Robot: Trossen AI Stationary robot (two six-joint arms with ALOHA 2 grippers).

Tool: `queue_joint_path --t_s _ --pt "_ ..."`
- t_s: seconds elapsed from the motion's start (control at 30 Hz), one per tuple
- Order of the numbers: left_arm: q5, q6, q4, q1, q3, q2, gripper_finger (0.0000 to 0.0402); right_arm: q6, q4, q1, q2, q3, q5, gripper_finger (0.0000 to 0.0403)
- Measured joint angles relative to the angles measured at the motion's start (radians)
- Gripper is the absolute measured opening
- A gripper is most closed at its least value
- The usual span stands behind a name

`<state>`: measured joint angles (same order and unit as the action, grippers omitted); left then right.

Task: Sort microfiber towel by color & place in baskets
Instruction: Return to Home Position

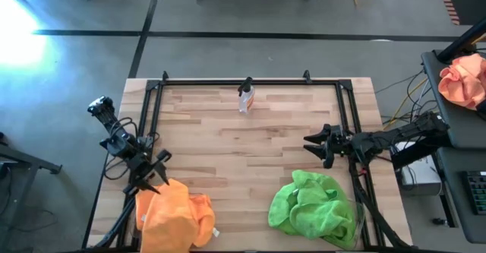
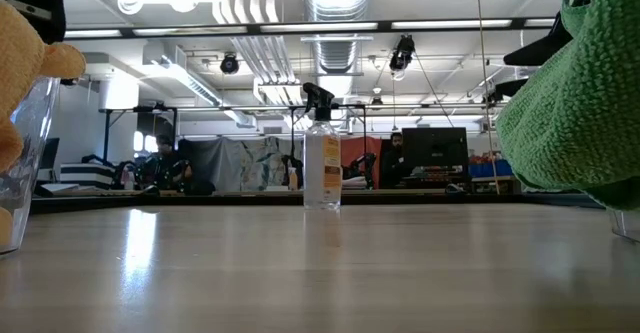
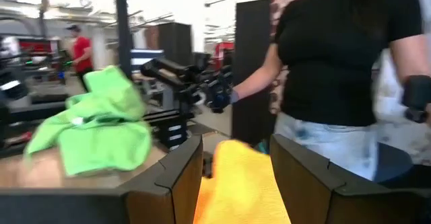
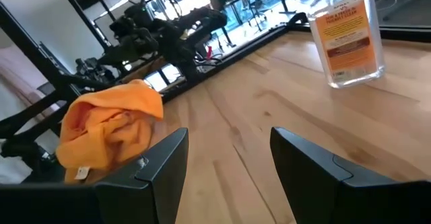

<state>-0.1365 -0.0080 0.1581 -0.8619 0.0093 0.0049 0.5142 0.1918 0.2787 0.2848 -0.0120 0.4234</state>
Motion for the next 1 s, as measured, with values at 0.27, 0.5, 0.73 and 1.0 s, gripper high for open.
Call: queue_joint_path --t_s 0.27,0.5,0.73,1.0 --pt "-0.118 0.025 -0.019 0.0 0.0 0.0 0.0158 0.001 -0.001 0.0 0.0 0.0 0.007 0.0206" --pt "-0.117 0.025 -0.036 0.0 0.0 0.001 0.0158 0.002 -0.001 0.0 0.0 0.0 0.006 0.0206" --pt "-0.116 0.025 -0.04 0.0 0.008 0.004 0.0158 0.002 -0.001 0.0 0.0 0.0 0.005 0.0206" --pt "-0.116 0.025 -0.042 0.0 0.009 0.004 0.0158 0.002 -0.001 0.0 0.0 0.0 0.004 0.0206"
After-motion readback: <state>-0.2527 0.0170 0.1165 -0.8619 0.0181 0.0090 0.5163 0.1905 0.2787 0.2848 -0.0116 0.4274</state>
